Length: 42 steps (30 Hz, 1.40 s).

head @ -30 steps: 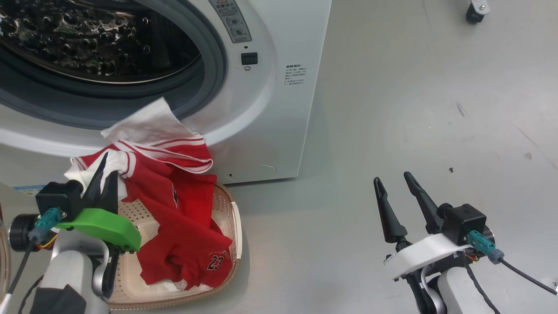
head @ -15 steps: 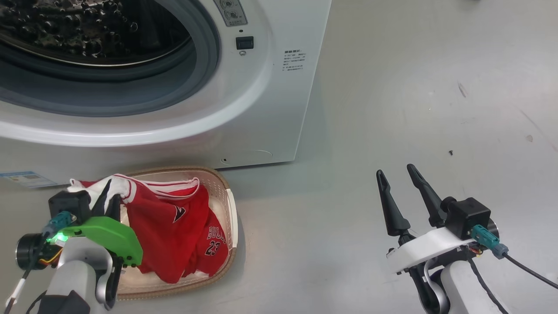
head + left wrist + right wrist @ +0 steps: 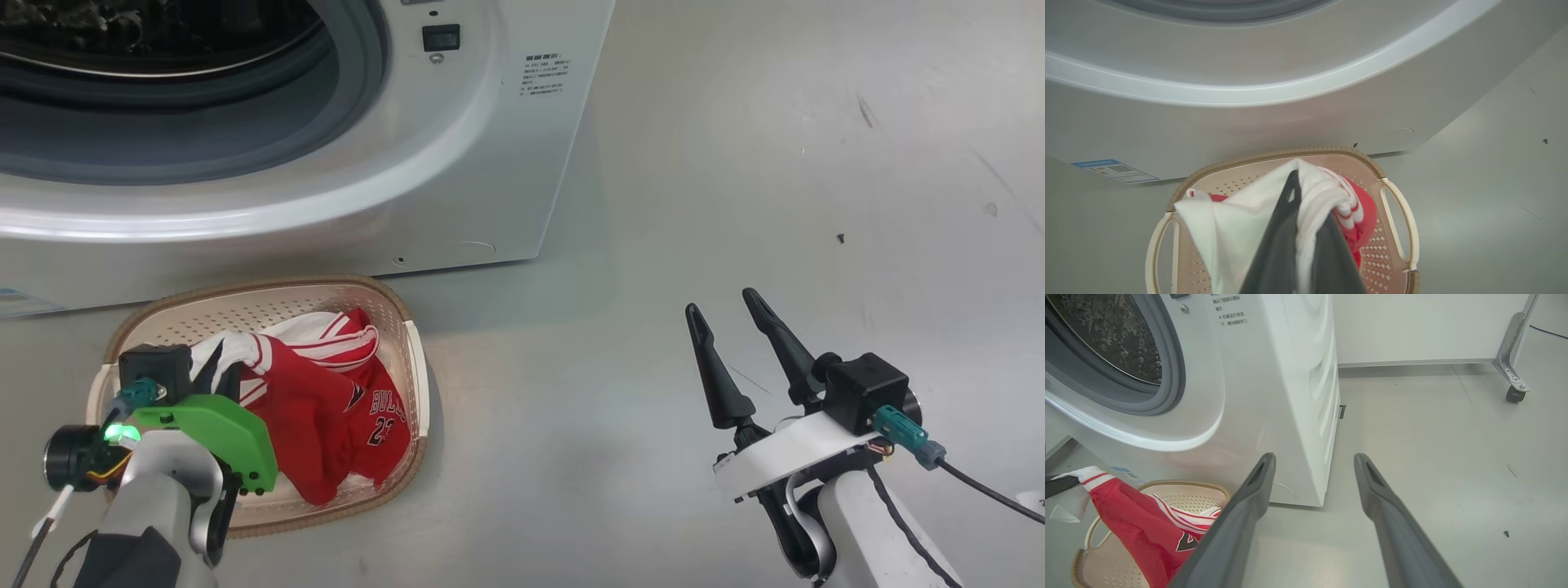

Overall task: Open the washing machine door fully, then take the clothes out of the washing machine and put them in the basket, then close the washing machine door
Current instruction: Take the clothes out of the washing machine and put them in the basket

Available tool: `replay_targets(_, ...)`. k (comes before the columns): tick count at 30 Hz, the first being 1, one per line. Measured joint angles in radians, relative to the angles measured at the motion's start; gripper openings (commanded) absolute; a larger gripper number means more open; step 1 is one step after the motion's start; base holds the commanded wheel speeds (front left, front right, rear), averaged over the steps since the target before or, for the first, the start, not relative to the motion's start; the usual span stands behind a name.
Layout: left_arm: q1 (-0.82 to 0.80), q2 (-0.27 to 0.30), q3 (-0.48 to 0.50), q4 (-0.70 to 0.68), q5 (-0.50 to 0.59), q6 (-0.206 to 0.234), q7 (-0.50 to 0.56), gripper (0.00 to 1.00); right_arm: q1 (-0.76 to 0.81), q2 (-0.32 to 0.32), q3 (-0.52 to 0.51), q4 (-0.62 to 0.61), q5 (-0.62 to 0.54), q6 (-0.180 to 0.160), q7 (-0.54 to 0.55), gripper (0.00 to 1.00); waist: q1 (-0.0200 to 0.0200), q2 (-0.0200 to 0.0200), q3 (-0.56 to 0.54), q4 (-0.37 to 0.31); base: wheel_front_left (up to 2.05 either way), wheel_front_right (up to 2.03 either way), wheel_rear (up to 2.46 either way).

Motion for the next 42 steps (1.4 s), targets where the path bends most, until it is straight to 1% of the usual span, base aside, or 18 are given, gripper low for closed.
replay_targets(10,-0.084,0.031,-0.021,0.049,0.038,-0.001,0.025,0.00,-0.030,0.001,0.002,-0.015,0.000,0.000,0.000,1.00,0.0000,0.0000,0.095,-0.044,0.00,0.00,0.00)
replay_targets(15,-0.108,0.043,-0.007,0.115,0.044,0.002,0.028,0.00,-0.047,-0.004,-0.016,-0.023,0.000,0.000,0.000,1.00,0.0000,0.0000,0.141,-0.062,0.00,0.00,0.00)
replay_targets(19,-0.111,0.049,0.009,0.179,0.044,0.019,0.031,0.00,-0.051,-0.015,-0.036,-0.030,0.000,0.000,0.000,1.00,0.0000,0.0000,0.171,-0.068,0.00,0.00,0.00)
replay_targets(27,-0.161,0.052,0.038,0.258,0.033,0.046,0.024,0.00,-0.065,-0.044,-0.064,-0.043,-0.022,0.000,0.000,1.00,0.0000,0.0000,0.208,-0.045,0.00,0.00,0.00)
replay_targets(30,-0.176,0.058,0.063,0.295,0.024,0.073,0.016,0.00,-0.066,-0.051,-0.063,-0.048,-0.029,0.000,0.000,1.00,0.0000,0.0000,0.220,-0.032,0.00,0.00,0.00)
replay_targets(33,-0.177,0.078,0.093,0.331,0.016,0.100,0.012,0.00,-0.073,-0.051,-0.060,-0.049,-0.031,0.000,0.000,1.00,0.0000,0.0000,0.231,-0.021,0.00,0.00,0.00)
replay_targets(36,-0.179,0.082,0.108,0.351,0.007,0.114,-0.017,0.00,-0.085,-0.051,-0.057,-0.050,-0.033,0.000,0.000,1.00,0.0000,0.0000,0.239,-0.013,0.00,0.00,0.00)
replay_targets(42,-0.223,0.064,0.098,0.371,-0.001,0.115,-0.053,0.00,-0.087,-0.052,-0.051,-0.051,-0.034,0.000,0.000,1.00,0.0000,0.0000,0.241,-0.008,0.00,0.00,0.00)
